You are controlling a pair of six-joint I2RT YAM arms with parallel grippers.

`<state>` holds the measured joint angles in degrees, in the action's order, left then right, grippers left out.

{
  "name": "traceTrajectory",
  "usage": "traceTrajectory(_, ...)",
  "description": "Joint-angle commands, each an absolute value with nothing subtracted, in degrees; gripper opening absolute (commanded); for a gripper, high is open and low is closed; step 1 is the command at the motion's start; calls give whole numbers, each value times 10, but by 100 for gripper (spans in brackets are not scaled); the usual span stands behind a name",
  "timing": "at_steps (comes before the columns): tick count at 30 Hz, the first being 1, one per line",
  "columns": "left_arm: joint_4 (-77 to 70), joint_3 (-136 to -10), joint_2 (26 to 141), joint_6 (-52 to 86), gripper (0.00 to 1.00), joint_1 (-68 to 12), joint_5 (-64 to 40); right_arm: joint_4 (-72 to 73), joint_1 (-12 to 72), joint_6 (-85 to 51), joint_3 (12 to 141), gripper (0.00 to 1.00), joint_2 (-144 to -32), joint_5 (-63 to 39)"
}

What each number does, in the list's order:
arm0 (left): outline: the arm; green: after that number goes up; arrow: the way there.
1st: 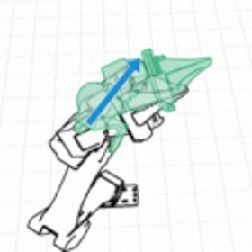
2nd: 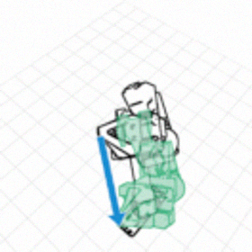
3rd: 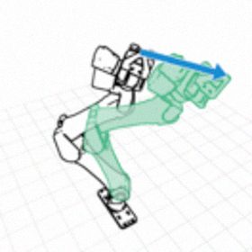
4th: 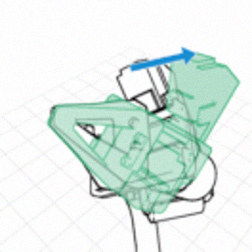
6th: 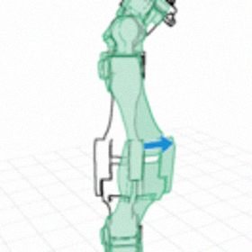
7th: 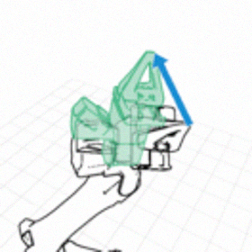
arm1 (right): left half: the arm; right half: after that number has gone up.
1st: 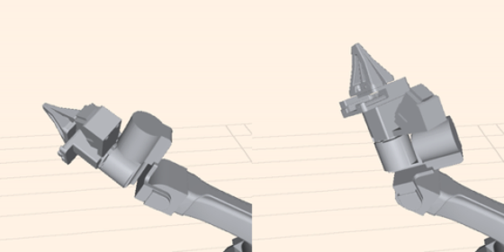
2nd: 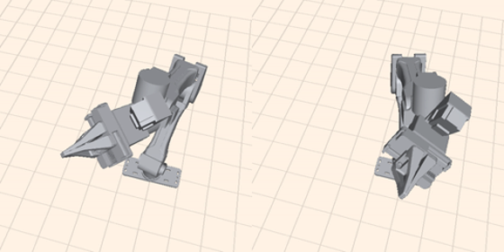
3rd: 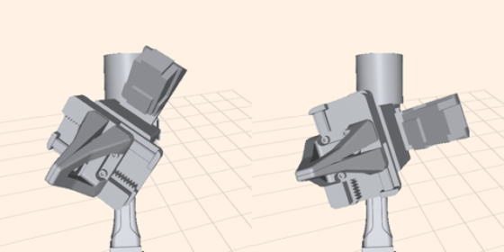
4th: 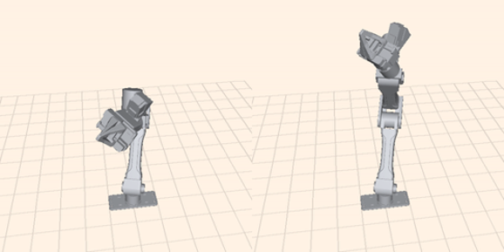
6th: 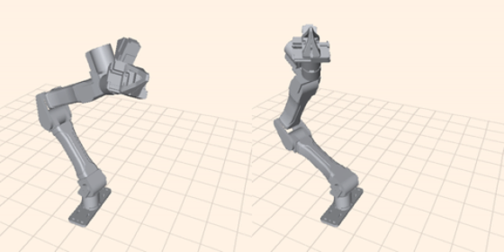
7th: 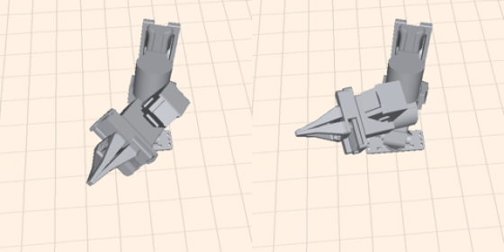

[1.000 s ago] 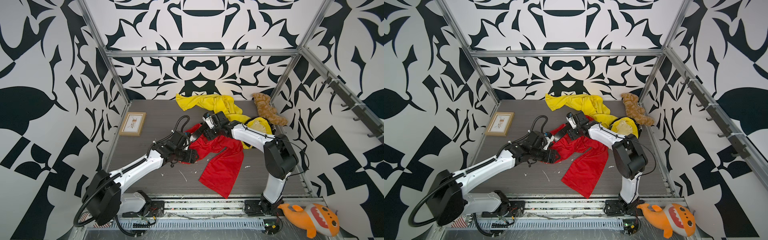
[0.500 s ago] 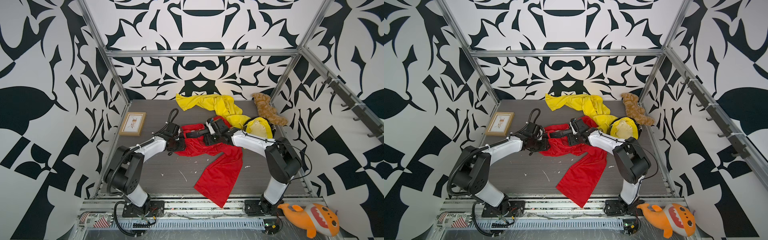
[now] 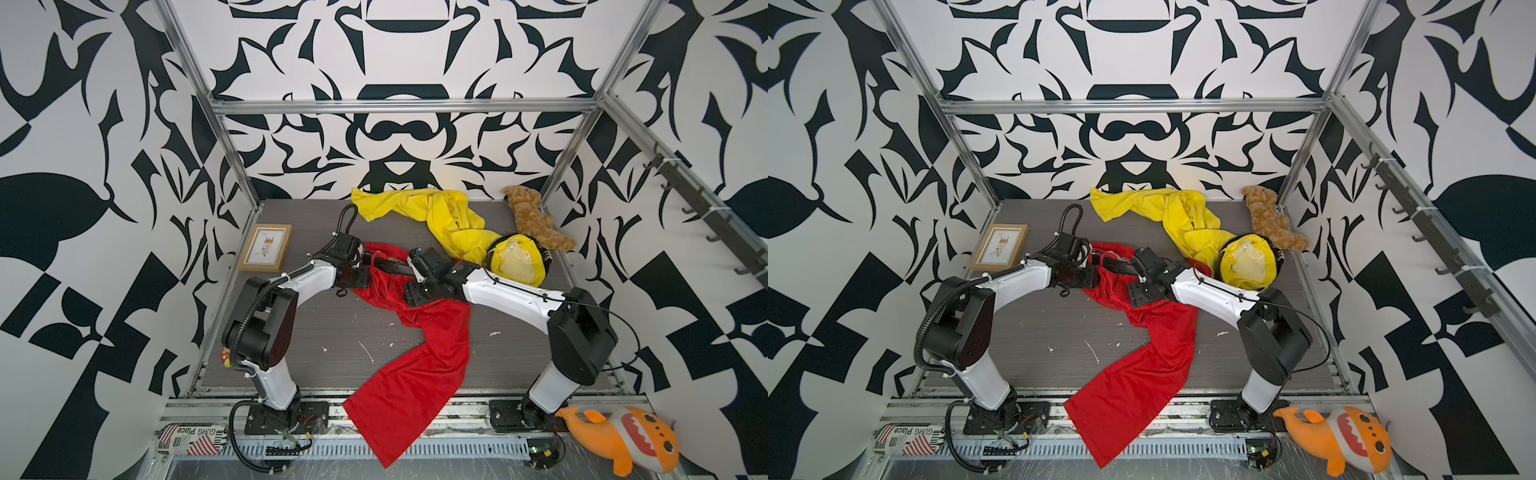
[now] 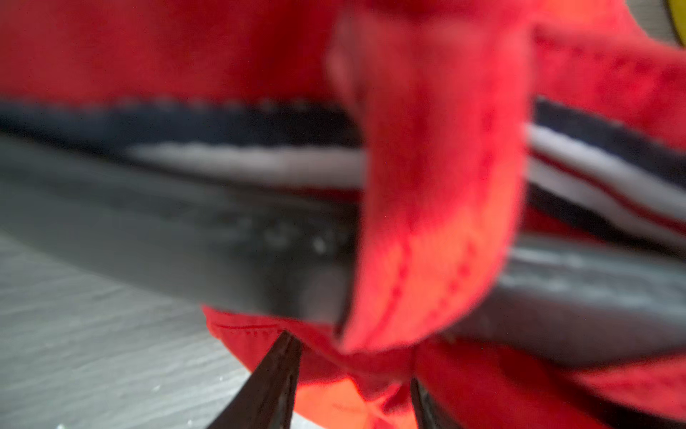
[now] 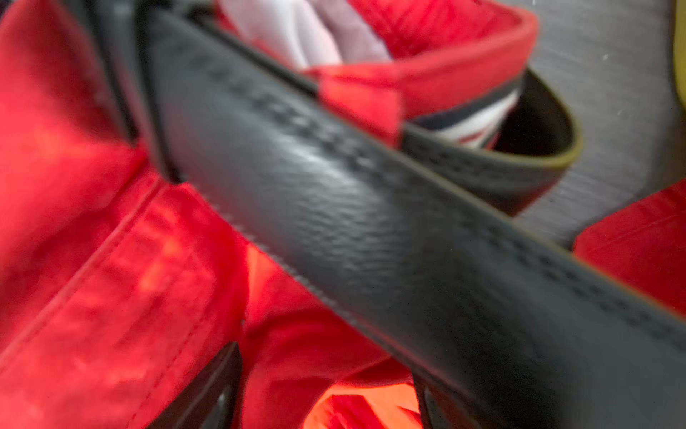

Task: Remove the belt from the trousers
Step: Adjust the trousers at the center of the board.

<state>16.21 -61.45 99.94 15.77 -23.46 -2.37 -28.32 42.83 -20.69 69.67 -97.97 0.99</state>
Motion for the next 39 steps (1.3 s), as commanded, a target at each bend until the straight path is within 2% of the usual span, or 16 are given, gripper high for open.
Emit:
traceTrajectory(1,113,-634,1016,133,54,-231,-13,-320,422,-156,752,75,-1059,-16)
traceTrajectory(3,113,-662,1033,122,55,-229,-16,-279,418,-174,780,73,-1115,-32)
traceTrajectory(7,119,-718,1064,116,60,-214,-25,-213,408,-217,860,70,-1215,5)
traceTrajectory(10,123,-726,1045,116,76,-213,-24,-206,391,-239,937,69,-1275,34)
traceTrajectory(14,142,-689,977,121,91,-216,-15,-219,366,-250,1027,69,-1336,38)
traceTrajectory(18,174,-608,877,147,94,-249,5,-230,349,-247,1079,69,-1364,28)
traceTrajectory(21,205,-546,810,184,94,-306,11,-234,345,-239,1083,69,-1361,14)
traceTrajectory(24,231,-491,775,241,91,-353,-27,-239,343,-227,1073,68,-1351,-1)
traceTrajectory(28,218,-424,783,315,78,-386,-119,-239,342,-216,1028,68,-1317,-11)
traceTrajectory(30,214,-408,804,337,73,-389,-133,-237,342,-212,993,68,-1290,-13)
traceTrajectory(34,231,-416,851,341,64,-375,-93,-236,342,-206,902,68,-1229,-23)
traceTrajectory(39,258,-453,910,320,50,-313,-24,-245,342,-196,785,68,-1159,-24)
